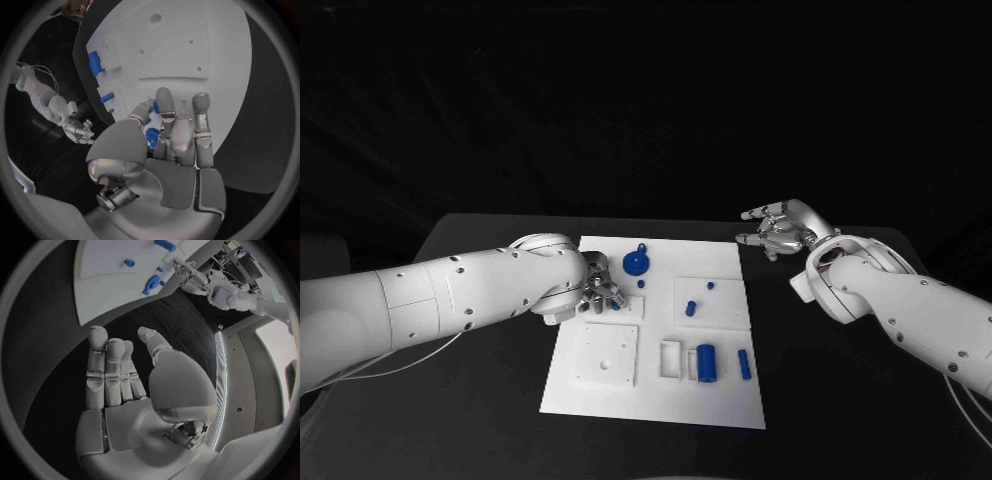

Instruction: Assemble the parts on the task board

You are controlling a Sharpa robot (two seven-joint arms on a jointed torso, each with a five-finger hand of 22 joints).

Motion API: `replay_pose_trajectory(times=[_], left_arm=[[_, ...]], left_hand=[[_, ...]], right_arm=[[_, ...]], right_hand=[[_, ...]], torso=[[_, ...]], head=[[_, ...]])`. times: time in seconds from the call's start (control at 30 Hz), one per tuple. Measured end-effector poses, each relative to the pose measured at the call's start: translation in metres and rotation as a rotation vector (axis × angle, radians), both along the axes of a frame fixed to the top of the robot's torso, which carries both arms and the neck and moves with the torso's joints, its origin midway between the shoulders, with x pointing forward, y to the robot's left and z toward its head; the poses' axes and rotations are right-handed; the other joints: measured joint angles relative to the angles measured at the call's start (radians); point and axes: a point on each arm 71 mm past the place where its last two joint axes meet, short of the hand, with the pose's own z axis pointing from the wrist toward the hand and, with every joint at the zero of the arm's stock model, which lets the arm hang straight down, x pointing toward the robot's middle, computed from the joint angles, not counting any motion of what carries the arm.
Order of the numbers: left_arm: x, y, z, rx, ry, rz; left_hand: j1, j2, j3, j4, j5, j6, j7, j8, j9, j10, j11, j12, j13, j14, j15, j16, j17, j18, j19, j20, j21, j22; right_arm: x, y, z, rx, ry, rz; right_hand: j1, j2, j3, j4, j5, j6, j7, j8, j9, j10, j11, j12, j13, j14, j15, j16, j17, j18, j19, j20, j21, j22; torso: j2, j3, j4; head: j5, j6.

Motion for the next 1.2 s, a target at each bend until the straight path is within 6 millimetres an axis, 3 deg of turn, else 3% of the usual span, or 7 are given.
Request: replay_pose_trajectory(times=[0.1,0.4,0.43,0.47,0.57,1.07,1.2], left_arm=[[-0.0003,-0.0002,0.0,0.003,-0.002,-0.003],[-0.0007,-0.0002,-0.0005,0.007,-0.005,-0.007],[-0.0009,0.0002,-0.0015,0.009,-0.004,-0.007],[-0.0018,0.0003,-0.0034,0.01,-0.001,-0.008],[-0.0026,0.0004,-0.005,0.012,0.003,-0.008],[-0.0029,0.0039,-0.0061,0.013,0.004,-0.004],[-0.0035,0.0065,-0.0073,0.015,0.006,0.0]], left_hand=[[0.016,-0.003,-0.022,0.022,-0.039,0.0,0.0,0.0,-0.004,0.0,0.0,0.0,0.0,0.0,0.0,0.0,-0.002,0.0,0.0,0.0,0.0,0.0],[0.018,-0.04,-0.063,0.083,-0.066,0.006,-0.006,0.009,-0.017,0.0,0.0,0.0,0.0,-0.002,-0.002,-0.004,-0.003,0.001,0.0,0.0,-0.005,0.0],[0.013,-0.045,-0.068,0.087,-0.075,0.044,-0.032,0.006,-0.017,0.0,0.0,0.0,0.0,-0.003,-0.002,-0.004,-0.003,0.001,0.0,0.0,-0.005,0.0],[0.012,-0.046,-0.071,0.095,-0.085,0.131,-0.088,0.004,-0.017,-0.004,-0.004,0.0,0.0,-0.006,-0.006,-0.004,-0.003,0.001,0.0,0.0,-0.005,0.0],[0.01,-0.056,-0.08,0.114,-0.116,0.169,-0.125,0.004,-0.016,-0.031,-0.031,0.0,0.0,-0.008,-0.01,-0.004,-0.005,0.001,0.0,0.0,-0.005,0.0],[0.034,-0.09,-0.089,0.189,-0.146,0.166,-0.138,0.004,-0.012,-0.033,-0.033,0.0,0.0,-0.007,-0.008,-0.004,-0.006,0.001,0.004,-0.004,-0.009,0.0],[0.02,-0.127,-0.081,0.23,-0.204,0.174,-0.142,0.004,-0.012,-0.033,-0.033,0.0,0.0,-0.007,-0.008,-0.004,-0.006,0.001,0.004,-0.004,-0.009,0.0]], right_arm=[[-0.0001,0.0002,-0.0003,0.0,0.001,0.0],[-0.0002,0.0002,-0.0011,0.0,0.002,0.0],[-0.0002,0.0003,-0.0012,0.001,0.002,0.0],[-0.0002,0.0001,-0.0013,0.0,0.002,0.0],[-0.0002,0.0,-0.0016,0.0,0.003,-0.001],[-0.0002,-0.0007,-0.0021,0.0,0.004,-0.002],[-0.0003,-0.001,-0.0026,0.0,0.005,-0.003]], right_hand=[[0.0,0.0,0.0,0.0,0.0,0.0,0.0,0.0,0.0,0.0,0.0,0.0,0.0,0.0,0.0,0.0,0.0,0.0,0.0,0.0,0.0,0.0],[-0.004,-0.004,0.0,0.0,0.0,-0.001,-0.002,0.0,0.0,0.0,0.0,0.0,0.0,0.0,0.0,0.0,0.0,0.0,0.0,0.0,0.0,0.0],[-0.004,-0.004,0.0,0.0,0.0,-0.001,-0.002,0.0,0.0,0.0,0.0,0.0,0.0,0.0,0.0,0.0,0.0,0.0,0.0,0.0,0.0,0.0],[-0.004,-0.004,0.0,0.0,0.0,-0.001,-0.002,0.0,0.0,0.0,0.0,0.0,0.0,0.0,0.0,0.0,0.0,0.0,0.0,0.0,0.0,0.0],[-0.004,-0.004,-0.001,0.002,0.0,-0.003,-0.001,0.0,0.0,0.0,0.0,0.0,0.0,0.0,0.0,0.0,0.0,0.0,0.0,0.0,-0.006,0.0],[-0.004,-0.004,-0.006,0.006,0.006,-0.006,0.003,0.0,0.0,0.0,0.0,0.0,-0.001,0.0,0.0,-0.004,-0.001,0.0,0.0,0.0,-0.008,0.0],[-0.004,-0.004,-0.01,0.01,0.006,-0.01,0.006,0.0,0.0,0.0,0.0,0.0,-0.001,0.0,0.0,-0.004,-0.001,0.0,0.0,0.0,-0.008,0.0]], torso=[[0.0,-0.0001,0.0],[0.0,0.0001,-0.0002],[0.0,0.0001,-0.0003],[0.0,0.0001,-0.0004],[0.0,0.0002,-0.0004],[0.0,0.0003,-0.0006],[0.0,0.0,-0.0006]], head=[[0.0,0.0],[0.001,-0.001],[0.001,-0.001],[0.001,-0.001],[0.001,-0.001],[-0.002,0.0],[-0.003,0.001]])
